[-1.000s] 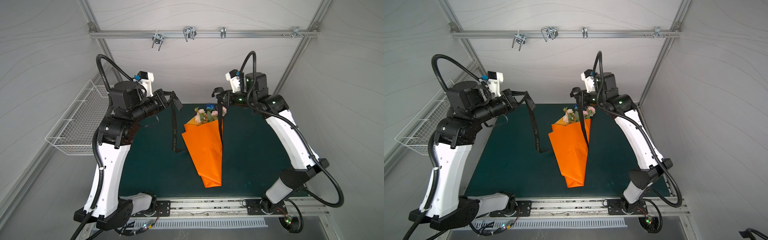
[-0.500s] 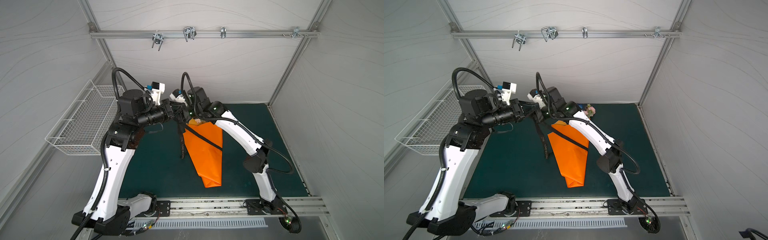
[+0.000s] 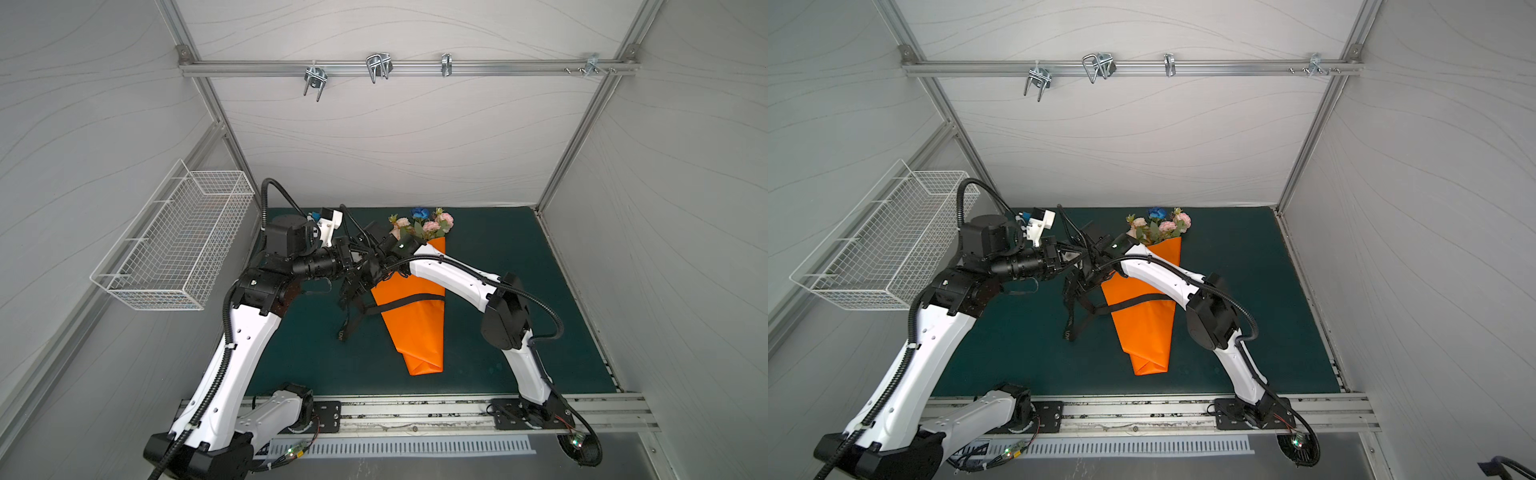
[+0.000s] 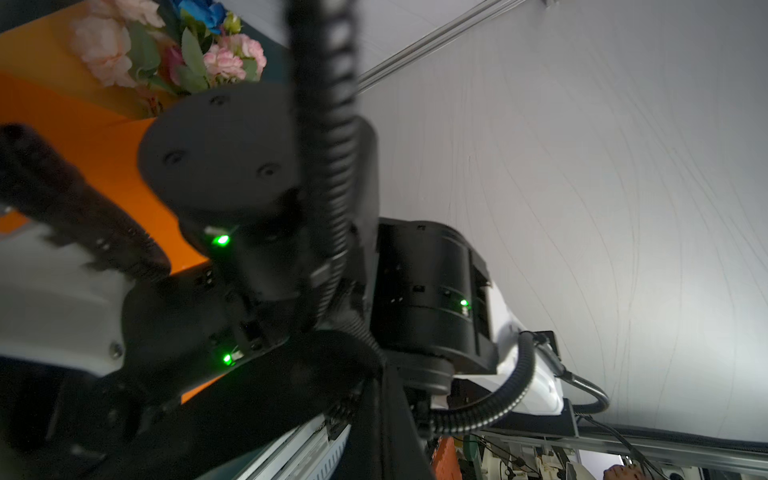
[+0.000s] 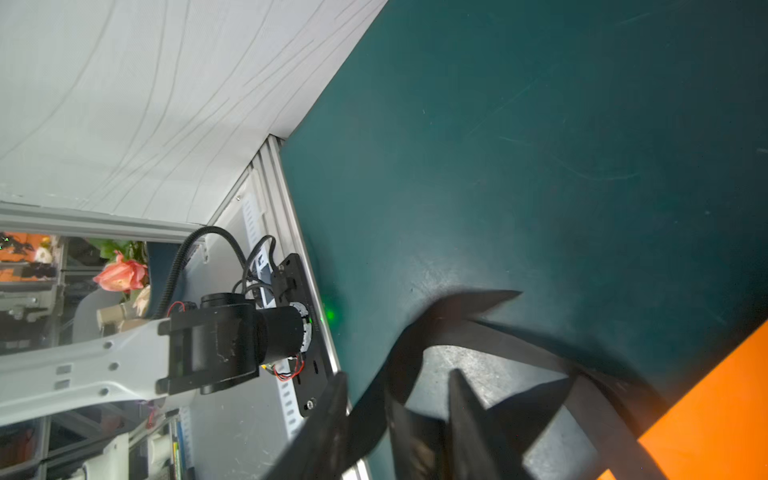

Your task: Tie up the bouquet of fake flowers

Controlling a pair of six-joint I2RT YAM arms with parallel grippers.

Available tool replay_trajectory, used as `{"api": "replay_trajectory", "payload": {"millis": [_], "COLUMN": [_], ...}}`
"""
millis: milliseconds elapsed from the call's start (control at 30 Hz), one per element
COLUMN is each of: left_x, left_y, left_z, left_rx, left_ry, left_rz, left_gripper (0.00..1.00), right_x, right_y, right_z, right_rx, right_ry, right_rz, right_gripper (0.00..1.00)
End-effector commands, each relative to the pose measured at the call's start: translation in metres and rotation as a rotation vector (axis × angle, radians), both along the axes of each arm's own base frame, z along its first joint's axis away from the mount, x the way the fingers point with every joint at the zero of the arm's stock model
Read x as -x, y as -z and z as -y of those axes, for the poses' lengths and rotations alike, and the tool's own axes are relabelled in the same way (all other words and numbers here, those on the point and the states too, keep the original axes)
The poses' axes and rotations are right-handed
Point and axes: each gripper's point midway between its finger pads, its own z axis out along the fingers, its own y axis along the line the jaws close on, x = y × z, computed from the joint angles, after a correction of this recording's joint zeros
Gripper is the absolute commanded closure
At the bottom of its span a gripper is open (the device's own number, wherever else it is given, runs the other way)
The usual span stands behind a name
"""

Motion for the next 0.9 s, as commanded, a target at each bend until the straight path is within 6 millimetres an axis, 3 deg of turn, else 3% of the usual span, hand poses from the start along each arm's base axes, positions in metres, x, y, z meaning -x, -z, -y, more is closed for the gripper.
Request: {"api": "replay_trajectory", "payload": {"millis": [0,200,333,467,567,733,867], "left_x": [-0.006,-0.015,-0.016,-0.010,-0.007,-0.021,-0.046], "left_y": [-0.006,0.018,0.020,0.016,0.018,0.029,0.034], "left_z": [0.003,0.007,0.011,0.018,0.029,0.040,0.044], "left_rx": [0.008,0.008,0.025,0.039,0.044,0.045,0.025], "left_ry": [0.009,0.022,0.039,0.065,0.089,0.086,0.062], "left_rz": [0.057,-0.007,-0.029,-0.034,-0.050,-0.087,-0.098], "left_gripper": [1.00,1.00,1.00,1.00,1.00,1.00,1.00], "right_x": [-0.024,-0.062,-0.092,-0.102,-0.097,-0.066,-0.024], "right_y": [-0.011,-0.006,0.005,-0.005,-0.017,-0.031,-0.044], "right_z": [0.000,0.019,0.057,0.106,0.150,0.224,0.240], "right_rx": [-0.102,-0.087,0.015,0.073,0.116,0.171,0.211], "right_ry": [0.024,0.134,0.298,0.468,0.617,0.851,0.848], "right_rz": [-0.073,-0.075,-0.037,0.078,0.175,0.369,0.599], "right_gripper": [0.49,0.47,0.48,0.47,0.47,0.52,0.52]}}
